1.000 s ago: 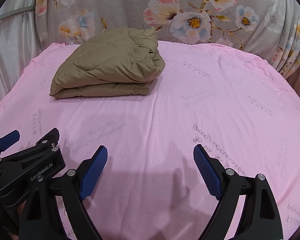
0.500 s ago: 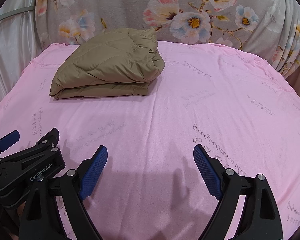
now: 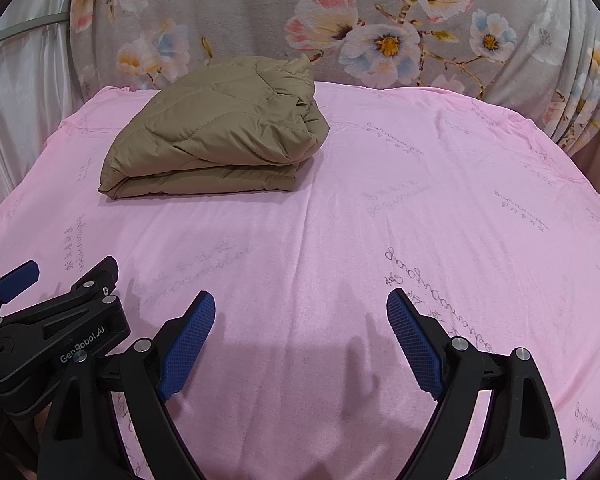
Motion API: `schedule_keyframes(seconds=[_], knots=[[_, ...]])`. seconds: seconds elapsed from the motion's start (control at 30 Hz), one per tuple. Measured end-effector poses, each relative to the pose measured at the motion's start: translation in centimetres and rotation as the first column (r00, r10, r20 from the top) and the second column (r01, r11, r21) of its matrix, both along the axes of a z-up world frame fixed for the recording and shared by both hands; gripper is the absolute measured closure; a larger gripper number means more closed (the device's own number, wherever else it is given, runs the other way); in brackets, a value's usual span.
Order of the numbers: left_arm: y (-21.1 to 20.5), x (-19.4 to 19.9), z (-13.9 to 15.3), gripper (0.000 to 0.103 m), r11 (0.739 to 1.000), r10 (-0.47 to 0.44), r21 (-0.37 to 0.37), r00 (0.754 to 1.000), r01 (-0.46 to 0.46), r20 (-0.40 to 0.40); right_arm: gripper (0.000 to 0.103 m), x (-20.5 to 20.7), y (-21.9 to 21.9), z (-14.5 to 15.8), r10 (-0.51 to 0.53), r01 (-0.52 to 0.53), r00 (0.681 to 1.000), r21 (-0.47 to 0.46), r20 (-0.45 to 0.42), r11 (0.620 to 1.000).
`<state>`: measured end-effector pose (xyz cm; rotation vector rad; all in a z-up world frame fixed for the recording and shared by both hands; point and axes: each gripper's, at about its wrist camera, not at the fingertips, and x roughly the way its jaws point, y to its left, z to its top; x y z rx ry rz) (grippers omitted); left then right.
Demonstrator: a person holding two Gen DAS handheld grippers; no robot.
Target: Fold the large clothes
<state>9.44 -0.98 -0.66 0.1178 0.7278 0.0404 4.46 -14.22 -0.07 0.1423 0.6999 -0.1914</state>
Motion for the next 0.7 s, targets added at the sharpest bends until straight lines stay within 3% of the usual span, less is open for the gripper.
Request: schedule_keyframes(seconds=[0.7], knots=[[-0.33,0.11,0.15,0.015,1.0,-0.005,0.001,1.0,0.005,0.002,0.017,-0.02,0.0,0.01,0.0,0.0,1.0,0.0,0.001,1.0]])
